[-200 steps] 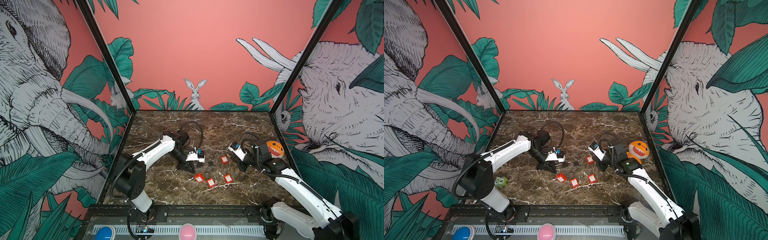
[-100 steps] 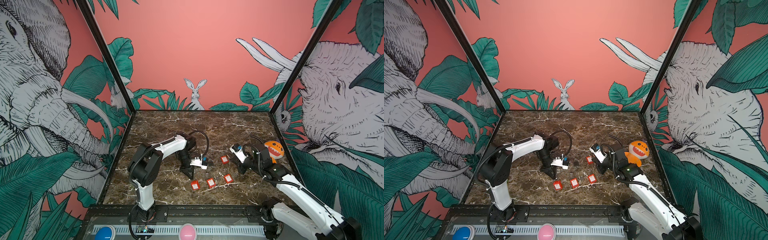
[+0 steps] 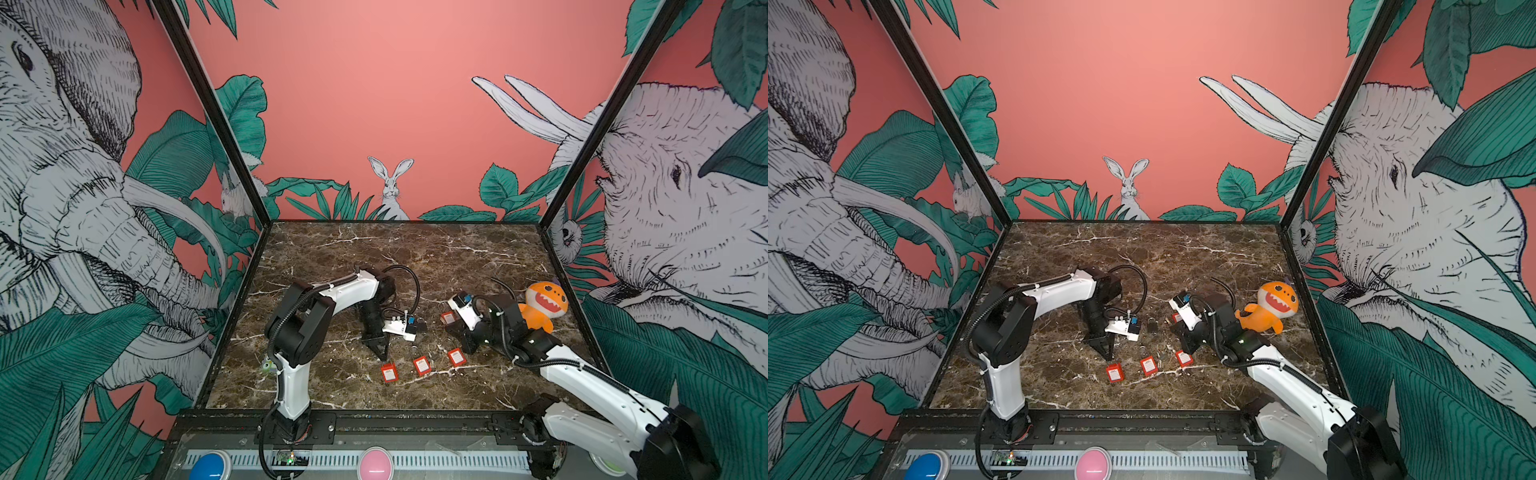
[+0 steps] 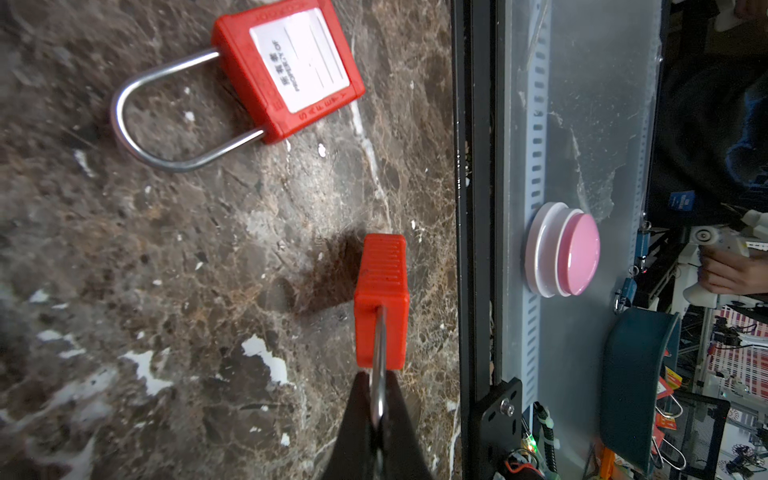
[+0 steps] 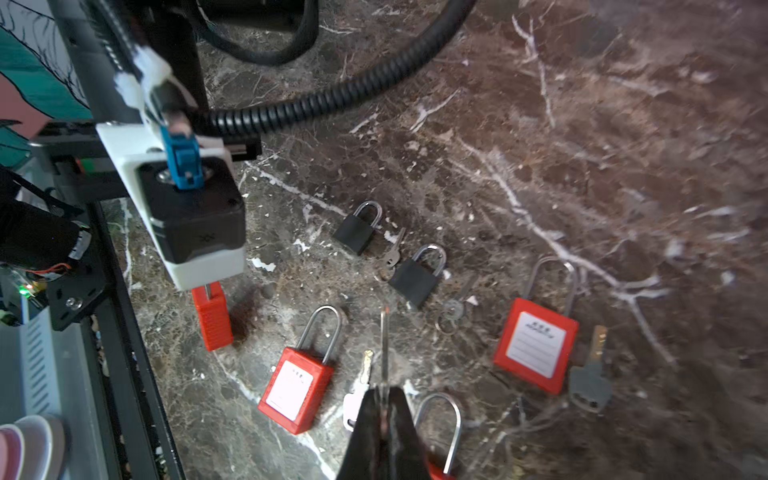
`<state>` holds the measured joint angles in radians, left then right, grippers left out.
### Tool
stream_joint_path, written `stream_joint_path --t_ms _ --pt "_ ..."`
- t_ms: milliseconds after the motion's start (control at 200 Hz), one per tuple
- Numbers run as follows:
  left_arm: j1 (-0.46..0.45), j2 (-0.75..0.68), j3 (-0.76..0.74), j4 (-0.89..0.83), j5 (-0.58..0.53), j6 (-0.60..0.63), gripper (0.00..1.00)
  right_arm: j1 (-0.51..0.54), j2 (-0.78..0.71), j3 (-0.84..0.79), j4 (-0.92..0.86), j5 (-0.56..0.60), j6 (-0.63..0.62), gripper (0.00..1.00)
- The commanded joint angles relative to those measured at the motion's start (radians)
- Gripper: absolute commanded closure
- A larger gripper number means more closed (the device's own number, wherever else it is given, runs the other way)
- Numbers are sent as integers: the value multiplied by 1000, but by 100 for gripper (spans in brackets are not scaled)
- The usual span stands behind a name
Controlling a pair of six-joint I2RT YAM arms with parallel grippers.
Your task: Lock with the key
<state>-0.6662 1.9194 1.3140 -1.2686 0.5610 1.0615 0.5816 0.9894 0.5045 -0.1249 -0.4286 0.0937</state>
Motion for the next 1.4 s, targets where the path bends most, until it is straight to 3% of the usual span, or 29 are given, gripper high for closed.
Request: stream_joint_path --t_ms 0,595,720,920,1226,1396 --pt "-13 9 17 60 -46 4 98 34 -12 -51 120 29 175 100" --pt "-20 13 -7 181 -26 -31 77 160 99 -40 126 97 333 100" --pt "-20 -1 -18 192 -27 -34 68 202 136 -16 101 115 352 100" --pt "-14 -57 -21 215 -38 -70 65 245 200 24 99 133 386 100" --pt "95 -223 -85 314 17 -133 61 314 311 113 58 159 406 100" --pt "190 -379 -227 572 -2 -267 60 363 414 217 -33 177 382 100"
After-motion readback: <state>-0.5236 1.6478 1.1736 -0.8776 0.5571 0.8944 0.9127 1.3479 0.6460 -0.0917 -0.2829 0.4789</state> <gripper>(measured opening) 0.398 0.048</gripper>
